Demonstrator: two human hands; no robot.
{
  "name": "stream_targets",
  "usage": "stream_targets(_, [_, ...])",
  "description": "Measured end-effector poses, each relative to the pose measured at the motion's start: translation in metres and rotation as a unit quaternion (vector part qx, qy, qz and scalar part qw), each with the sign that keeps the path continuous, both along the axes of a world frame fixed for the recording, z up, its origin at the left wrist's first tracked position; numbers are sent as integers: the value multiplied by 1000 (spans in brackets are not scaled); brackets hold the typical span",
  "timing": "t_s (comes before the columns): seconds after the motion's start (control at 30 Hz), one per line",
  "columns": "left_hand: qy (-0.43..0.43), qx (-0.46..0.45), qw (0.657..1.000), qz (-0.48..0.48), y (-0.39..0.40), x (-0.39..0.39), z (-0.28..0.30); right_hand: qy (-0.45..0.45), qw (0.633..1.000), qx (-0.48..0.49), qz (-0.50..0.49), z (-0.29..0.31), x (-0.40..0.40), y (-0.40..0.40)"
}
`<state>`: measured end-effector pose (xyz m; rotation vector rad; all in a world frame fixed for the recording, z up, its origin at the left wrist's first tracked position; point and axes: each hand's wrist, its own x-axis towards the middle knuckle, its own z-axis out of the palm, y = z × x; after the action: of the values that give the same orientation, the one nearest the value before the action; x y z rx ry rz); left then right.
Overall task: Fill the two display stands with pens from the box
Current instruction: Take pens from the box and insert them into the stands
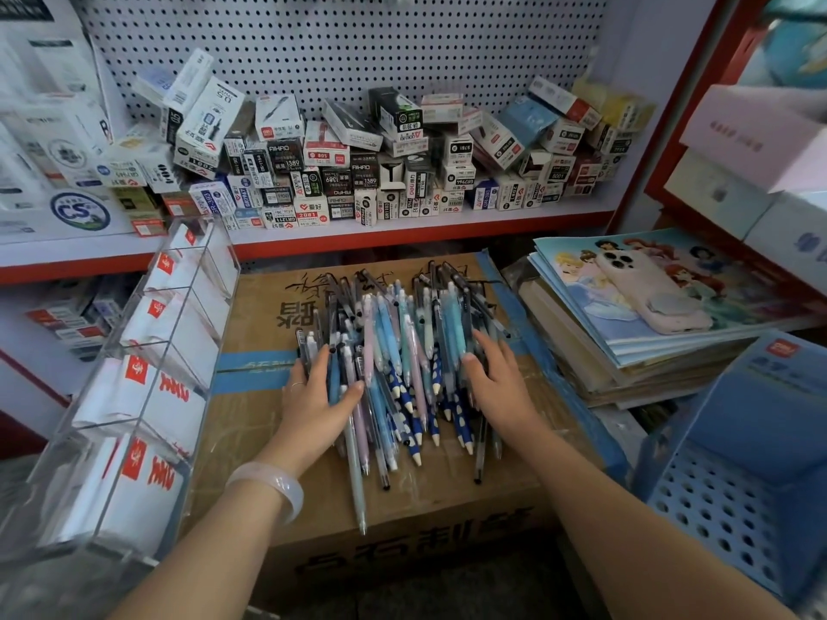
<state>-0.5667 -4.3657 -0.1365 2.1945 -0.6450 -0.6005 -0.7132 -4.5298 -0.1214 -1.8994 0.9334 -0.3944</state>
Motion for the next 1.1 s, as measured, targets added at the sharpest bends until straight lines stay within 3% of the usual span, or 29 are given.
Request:
stream_targets(0.3, [28, -64, 997, 29, 15, -2, 18, 26, 999, -12, -19, 5, -18, -3])
stream_targets(0.47, [11, -12, 995, 93, 12, 6, 29, 14, 998, -29, -55, 9, -20, 0])
stream_targets(0.53, [11, 16, 995, 102, 6, 15, 30, 16, 993, -100, -64, 15, -16, 1])
stream_targets(0.67, [-6, 93, 992, 84, -3, 27, 25, 68, 960, -265, 53, 39, -6, 30])
stream_targets(0.8, [3, 103, 990, 100, -7, 33, 22, 233, 911, -239, 241, 45, 10, 97])
stream_targets(0.9, [35, 72, 991, 111, -6, 37, 21, 320, 871, -241, 285, 36, 19, 120])
stream_targets(0.97, [45, 51, 991, 111, -4, 40, 20, 327, 870, -234, 286, 35, 21, 123])
stream_targets(1.1, [66, 20, 991, 118, 0, 43, 17, 290, 911, -177, 234, 42, 27, 119])
